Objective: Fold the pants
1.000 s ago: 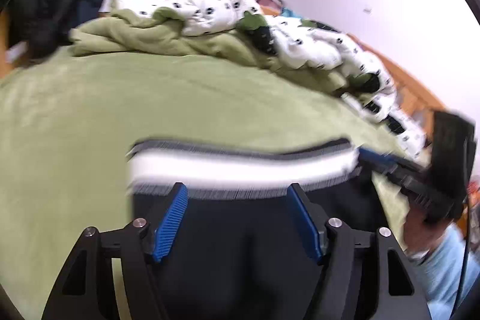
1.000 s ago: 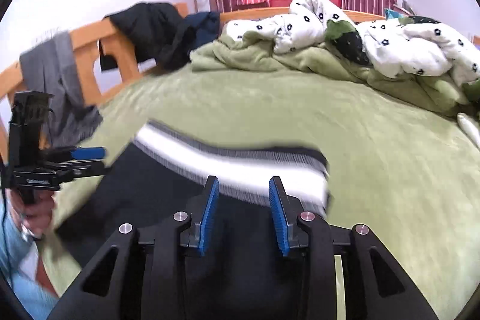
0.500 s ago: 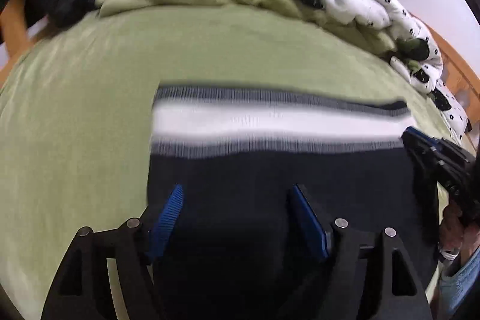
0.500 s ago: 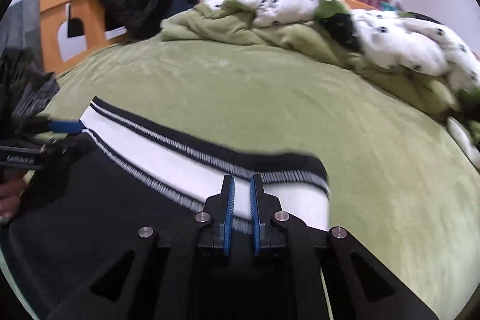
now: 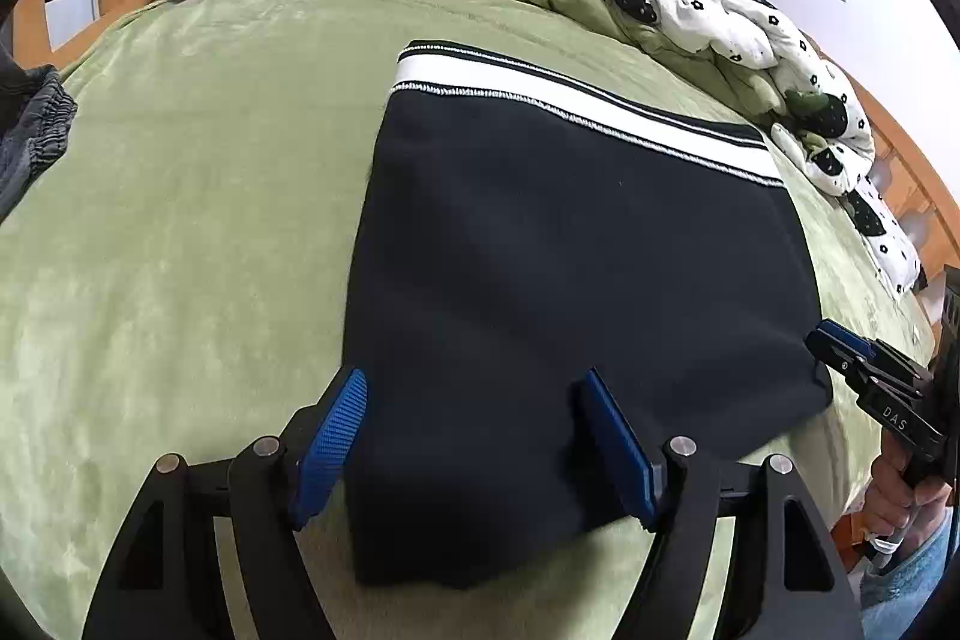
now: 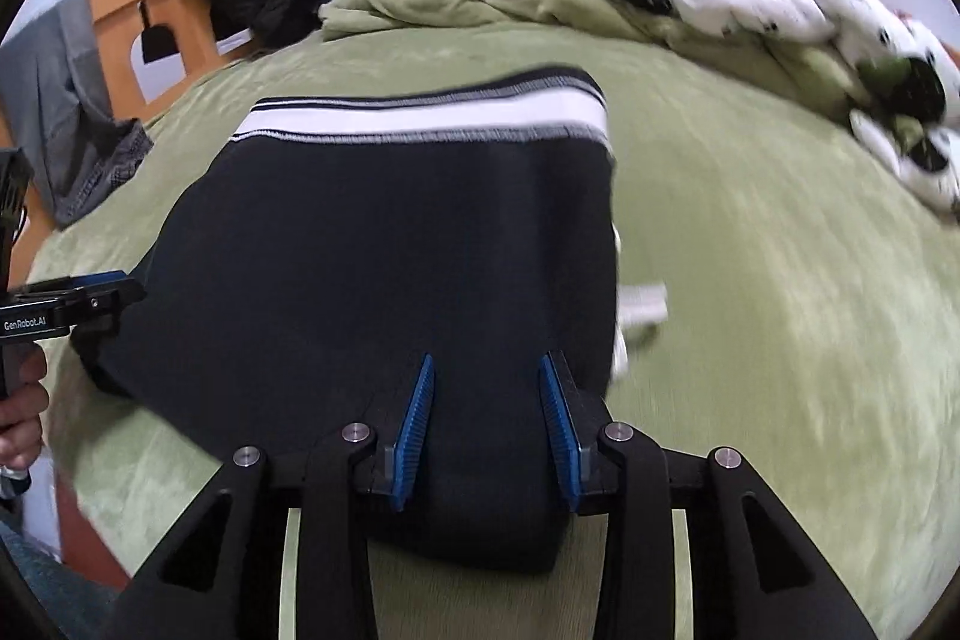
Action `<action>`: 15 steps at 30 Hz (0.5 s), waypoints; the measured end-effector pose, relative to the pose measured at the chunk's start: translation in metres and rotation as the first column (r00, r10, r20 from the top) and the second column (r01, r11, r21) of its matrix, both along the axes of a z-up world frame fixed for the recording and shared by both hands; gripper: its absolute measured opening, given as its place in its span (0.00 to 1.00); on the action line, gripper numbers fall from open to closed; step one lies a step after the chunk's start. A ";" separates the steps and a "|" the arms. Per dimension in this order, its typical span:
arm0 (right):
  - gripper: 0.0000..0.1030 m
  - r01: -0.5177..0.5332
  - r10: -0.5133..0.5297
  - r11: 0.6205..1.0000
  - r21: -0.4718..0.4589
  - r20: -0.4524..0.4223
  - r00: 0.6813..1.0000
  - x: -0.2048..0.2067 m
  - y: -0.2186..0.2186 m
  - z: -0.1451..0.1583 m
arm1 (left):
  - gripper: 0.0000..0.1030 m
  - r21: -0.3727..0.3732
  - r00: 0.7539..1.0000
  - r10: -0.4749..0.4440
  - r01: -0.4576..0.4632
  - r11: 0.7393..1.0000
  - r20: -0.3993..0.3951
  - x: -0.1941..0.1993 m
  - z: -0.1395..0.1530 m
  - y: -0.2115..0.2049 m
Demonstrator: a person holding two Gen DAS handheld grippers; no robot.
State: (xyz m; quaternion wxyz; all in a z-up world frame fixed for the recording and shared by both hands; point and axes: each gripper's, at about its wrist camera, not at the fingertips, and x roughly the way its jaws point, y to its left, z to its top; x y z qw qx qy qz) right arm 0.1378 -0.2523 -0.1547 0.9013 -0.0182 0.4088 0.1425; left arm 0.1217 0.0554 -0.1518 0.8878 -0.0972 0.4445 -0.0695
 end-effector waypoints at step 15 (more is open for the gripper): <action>0.35 0.010 -0.010 0.986 0.165 0.003 1.000 -0.029 -0.013 0.018 | 0.71 0.025 0.989 -0.117 0.115 0.993 0.094 -0.026 0.029 -0.021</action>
